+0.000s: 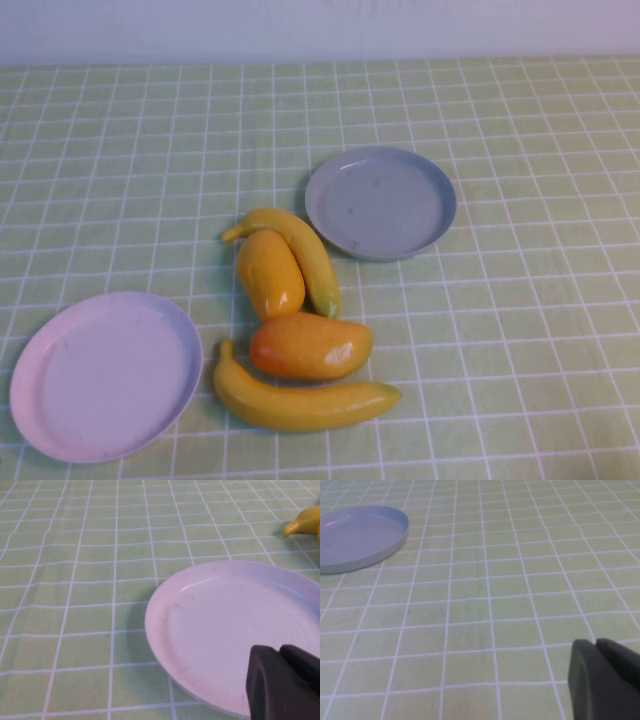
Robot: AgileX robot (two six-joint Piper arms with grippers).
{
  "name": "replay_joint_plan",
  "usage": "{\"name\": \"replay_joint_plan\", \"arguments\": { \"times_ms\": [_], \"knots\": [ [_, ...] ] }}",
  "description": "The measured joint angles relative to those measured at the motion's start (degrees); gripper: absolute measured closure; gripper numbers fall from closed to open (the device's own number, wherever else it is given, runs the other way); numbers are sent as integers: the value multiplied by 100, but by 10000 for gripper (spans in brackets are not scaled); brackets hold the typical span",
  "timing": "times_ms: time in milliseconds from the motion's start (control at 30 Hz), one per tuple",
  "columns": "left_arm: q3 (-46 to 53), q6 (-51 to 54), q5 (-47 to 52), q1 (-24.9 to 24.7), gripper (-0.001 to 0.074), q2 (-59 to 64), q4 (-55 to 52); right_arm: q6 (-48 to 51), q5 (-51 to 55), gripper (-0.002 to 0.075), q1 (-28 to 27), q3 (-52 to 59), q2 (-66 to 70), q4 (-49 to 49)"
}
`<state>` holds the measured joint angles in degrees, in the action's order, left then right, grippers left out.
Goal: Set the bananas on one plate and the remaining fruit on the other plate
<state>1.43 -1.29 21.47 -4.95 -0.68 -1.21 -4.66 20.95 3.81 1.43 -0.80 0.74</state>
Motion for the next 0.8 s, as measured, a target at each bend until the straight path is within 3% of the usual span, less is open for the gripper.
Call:
{"name": "replay_joint_plan", "arguments": {
  "times_ms": [800],
  "knots": [
    [0, -10, -12, 0, 733, 0, -13, 0, 0, 741, 0, 0, 0, 0]
  ]
}}
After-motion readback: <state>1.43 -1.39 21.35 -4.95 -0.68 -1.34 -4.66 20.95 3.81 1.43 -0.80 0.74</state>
